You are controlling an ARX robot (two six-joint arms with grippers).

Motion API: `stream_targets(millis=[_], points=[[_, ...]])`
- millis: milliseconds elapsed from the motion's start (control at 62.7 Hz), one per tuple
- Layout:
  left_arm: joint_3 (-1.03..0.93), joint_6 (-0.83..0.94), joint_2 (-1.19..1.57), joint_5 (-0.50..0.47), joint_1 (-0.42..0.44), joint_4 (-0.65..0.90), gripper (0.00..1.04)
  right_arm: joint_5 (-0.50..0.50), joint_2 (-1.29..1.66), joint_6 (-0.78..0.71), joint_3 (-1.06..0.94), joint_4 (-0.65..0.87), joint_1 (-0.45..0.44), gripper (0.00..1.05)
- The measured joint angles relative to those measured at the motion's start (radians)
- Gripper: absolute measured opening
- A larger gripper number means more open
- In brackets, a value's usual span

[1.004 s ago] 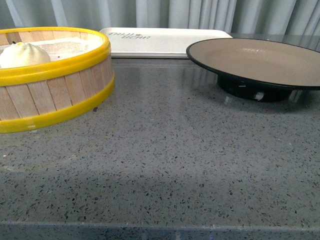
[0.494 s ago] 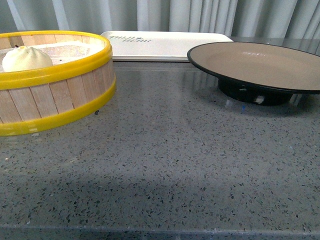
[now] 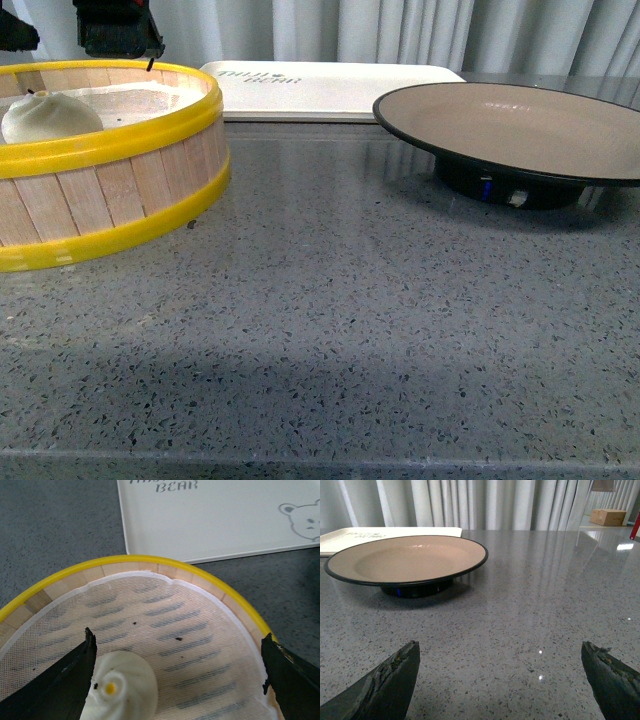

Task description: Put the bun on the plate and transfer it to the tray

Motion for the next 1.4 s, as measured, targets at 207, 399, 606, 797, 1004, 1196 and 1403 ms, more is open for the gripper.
stream_targets(millis=[207, 399, 606, 797, 1004, 1196, 1403], points=[[0.022, 0.015, 0.042, 0.009, 0.076, -0.006, 0.98, 0.0, 0.0, 0.0, 0.0, 0.0, 0.0, 0.96], [0.022, 0.022, 0.05, 0.04, 0.126, -0.018, 0.98, 0.0, 0.0, 0.0, 0.0, 0.0, 0.0, 0.96], [0.016, 0.015, 0.039, 0.095, 0.138, -0.058, 0.98, 0.0, 0.0, 0.0, 0.0, 0.0, 0.0, 0.96], [-0.006, 0.016, 0.021, 0.114, 0.127, -0.067, 0.98, 0.0, 0.0, 0.0, 0.0, 0.0, 0.0, 0.96], [-0.021, 0.031, 0.019, 0.108, 0.124, -0.055, 0.98, 0.0, 0.0, 0.0, 0.0, 0.0, 0.0, 0.96], [-0.029, 0.045, 0.019, 0.098, 0.12, -0.044, 0.74, 0.0, 0.0, 0.0, 0.0, 0.0, 0.0, 0.96], [-0.029, 0.052, 0.019, 0.1, 0.112, -0.04, 0.44, 0.0, 0.0, 0.0, 0.0, 0.0, 0.0, 0.96]])
